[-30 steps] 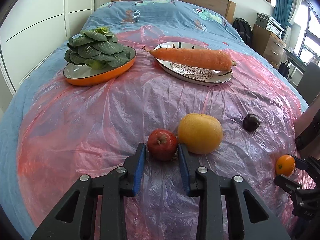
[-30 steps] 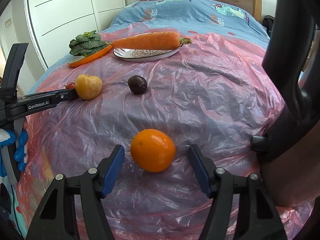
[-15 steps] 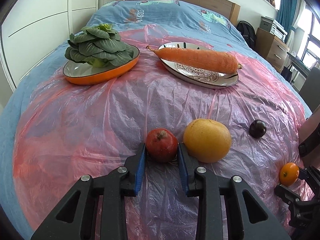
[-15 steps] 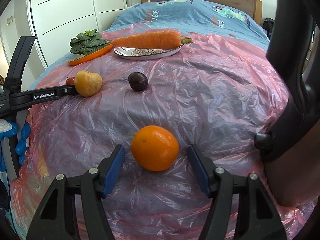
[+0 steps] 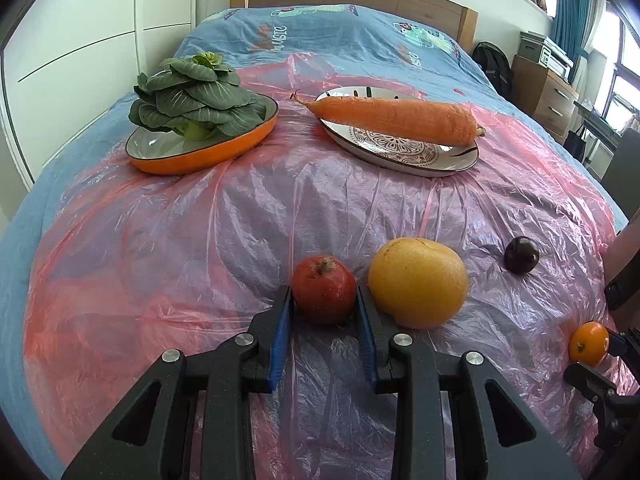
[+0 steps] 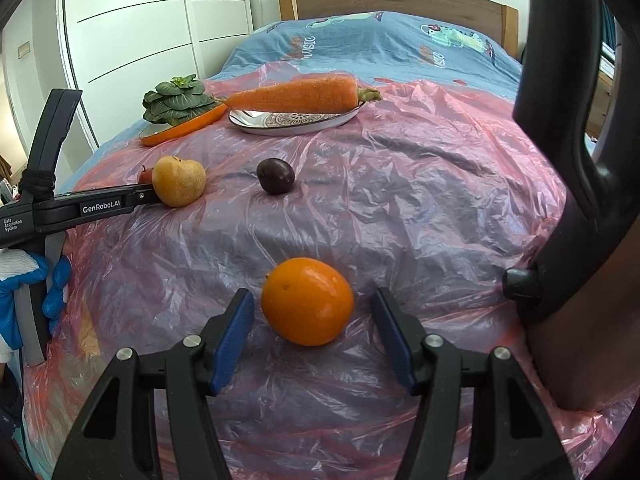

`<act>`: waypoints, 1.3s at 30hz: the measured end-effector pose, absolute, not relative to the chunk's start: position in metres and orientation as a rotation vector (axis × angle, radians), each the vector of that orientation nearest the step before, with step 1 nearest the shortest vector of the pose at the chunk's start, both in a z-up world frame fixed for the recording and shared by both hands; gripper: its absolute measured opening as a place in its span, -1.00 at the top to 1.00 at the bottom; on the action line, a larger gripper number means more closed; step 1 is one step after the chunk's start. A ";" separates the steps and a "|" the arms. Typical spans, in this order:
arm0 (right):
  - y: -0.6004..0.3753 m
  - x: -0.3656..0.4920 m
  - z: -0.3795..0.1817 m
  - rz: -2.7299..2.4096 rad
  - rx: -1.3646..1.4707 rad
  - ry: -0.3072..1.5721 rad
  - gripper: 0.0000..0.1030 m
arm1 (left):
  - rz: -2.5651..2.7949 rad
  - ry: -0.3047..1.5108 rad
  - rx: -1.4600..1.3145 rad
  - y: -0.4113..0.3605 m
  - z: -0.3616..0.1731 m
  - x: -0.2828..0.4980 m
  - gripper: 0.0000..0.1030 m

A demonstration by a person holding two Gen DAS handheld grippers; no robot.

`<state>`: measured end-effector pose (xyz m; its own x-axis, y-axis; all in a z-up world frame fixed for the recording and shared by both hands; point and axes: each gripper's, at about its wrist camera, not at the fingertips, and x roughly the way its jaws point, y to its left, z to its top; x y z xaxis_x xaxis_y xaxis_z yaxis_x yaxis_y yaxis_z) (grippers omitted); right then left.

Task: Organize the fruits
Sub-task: 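Grasp a red apple with the left tool while the right tool grasps a tangerine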

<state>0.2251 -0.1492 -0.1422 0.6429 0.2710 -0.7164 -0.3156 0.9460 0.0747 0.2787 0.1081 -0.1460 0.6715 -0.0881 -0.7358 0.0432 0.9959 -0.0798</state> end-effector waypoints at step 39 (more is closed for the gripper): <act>-0.145 0.223 -0.139 0.361 -0.054 0.797 -0.53 | -0.060 0.800 -0.028 0.103 -0.139 0.273 0.49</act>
<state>0.2231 -0.1451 -0.1392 0.6411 0.2962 -0.7080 -0.3369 0.9375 0.0872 0.2726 0.1035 -0.1386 0.6954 -0.0643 -0.7158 0.0430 0.9979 -0.0479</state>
